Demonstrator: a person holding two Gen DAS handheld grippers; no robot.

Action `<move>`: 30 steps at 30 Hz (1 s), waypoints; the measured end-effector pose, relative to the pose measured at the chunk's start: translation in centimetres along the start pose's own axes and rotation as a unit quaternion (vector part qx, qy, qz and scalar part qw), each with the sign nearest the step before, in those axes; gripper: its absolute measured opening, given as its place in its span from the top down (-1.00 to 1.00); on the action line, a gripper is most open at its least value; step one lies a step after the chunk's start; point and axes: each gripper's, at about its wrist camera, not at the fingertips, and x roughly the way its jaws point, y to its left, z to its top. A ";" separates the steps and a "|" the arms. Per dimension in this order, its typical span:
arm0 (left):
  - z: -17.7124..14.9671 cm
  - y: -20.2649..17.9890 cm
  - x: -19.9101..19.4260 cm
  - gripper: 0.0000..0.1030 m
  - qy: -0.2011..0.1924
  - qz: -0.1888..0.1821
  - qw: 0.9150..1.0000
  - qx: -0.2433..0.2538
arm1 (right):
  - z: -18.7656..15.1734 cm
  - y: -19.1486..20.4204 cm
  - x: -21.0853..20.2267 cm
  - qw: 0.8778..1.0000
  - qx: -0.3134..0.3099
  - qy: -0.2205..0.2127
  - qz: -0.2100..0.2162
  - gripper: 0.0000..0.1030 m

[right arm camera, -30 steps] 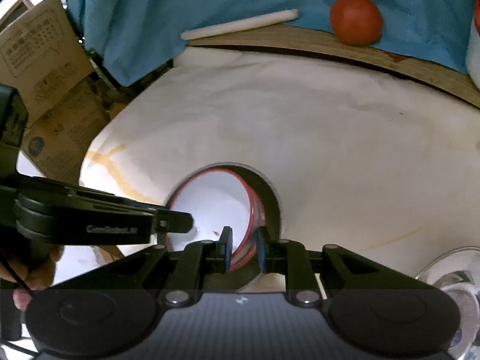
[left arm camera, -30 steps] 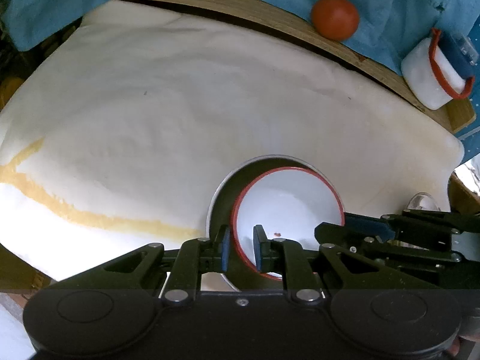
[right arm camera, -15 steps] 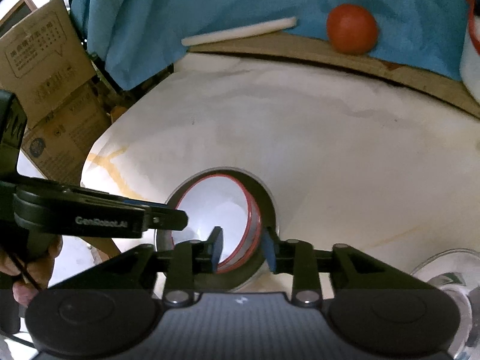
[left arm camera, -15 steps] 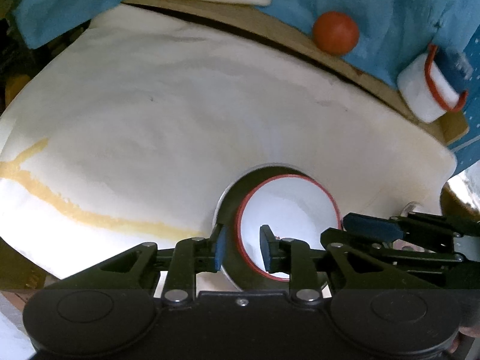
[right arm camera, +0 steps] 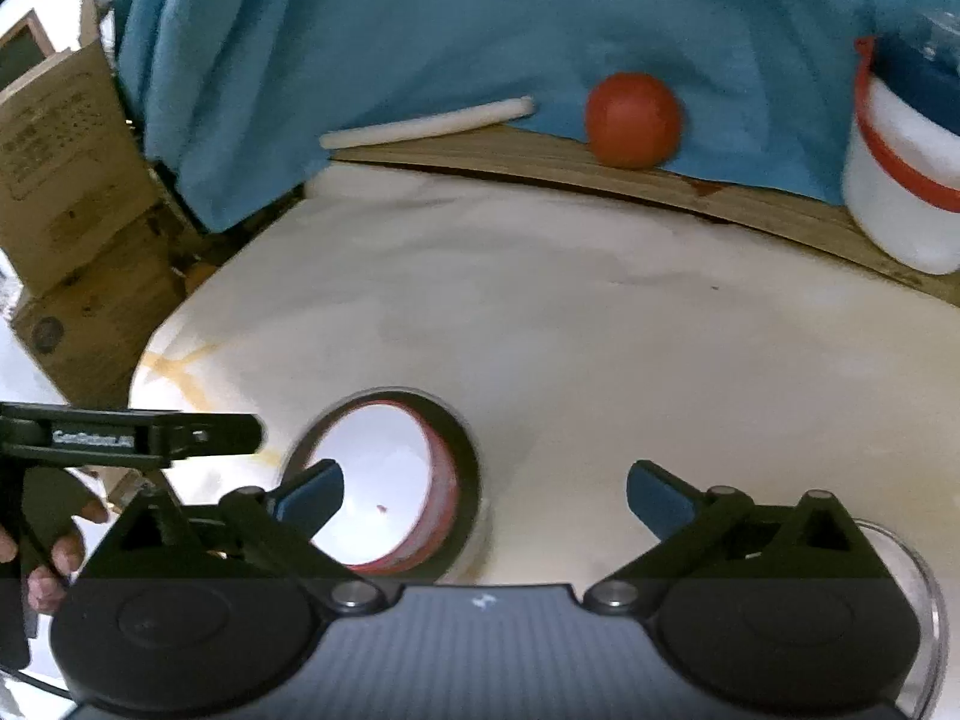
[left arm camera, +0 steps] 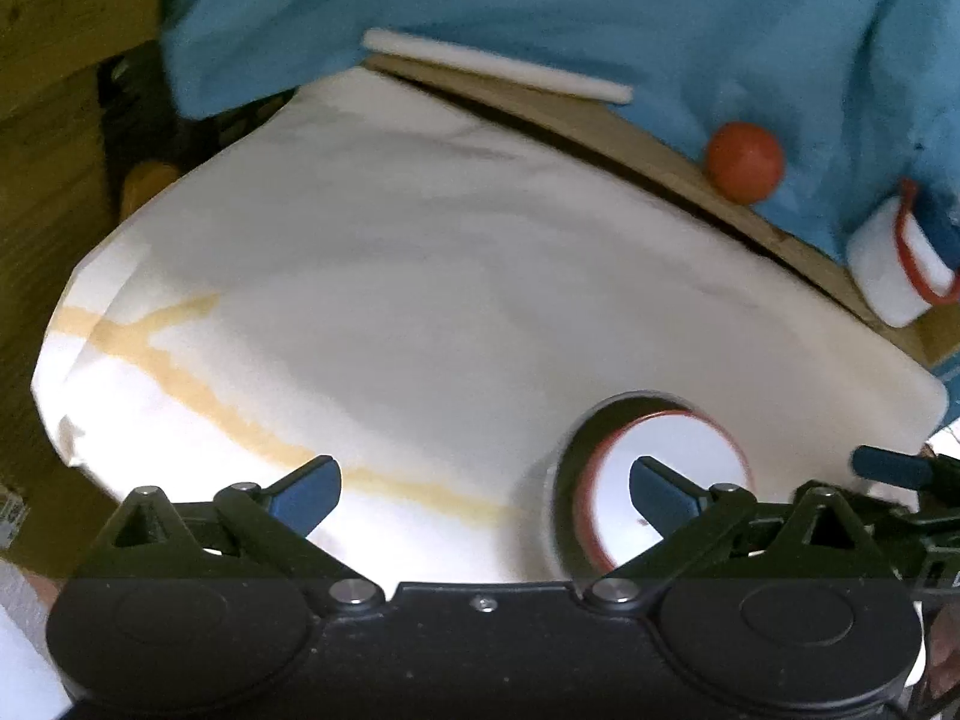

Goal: Organize plates and bowls

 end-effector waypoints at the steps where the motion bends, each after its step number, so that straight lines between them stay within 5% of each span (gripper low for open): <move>1: -0.1 0.3 0.2 -0.98 0.003 0.005 1.000 -0.005 | 0.0 -0.1 0.1 1.000 -0.001 0.001 -0.008 -0.99; 9: -1.0 0.8 1.4 -0.98 0.025 0.022 0.999 0.008 | -0.6 0.0 1.1 0.995 -0.037 0.023 -0.086 -0.99; 30: -0.7 -0.3 5.0 -0.98 0.078 0.040 0.994 0.072 | -1.2 0.2 4.7 0.992 -0.053 0.084 -0.077 -0.99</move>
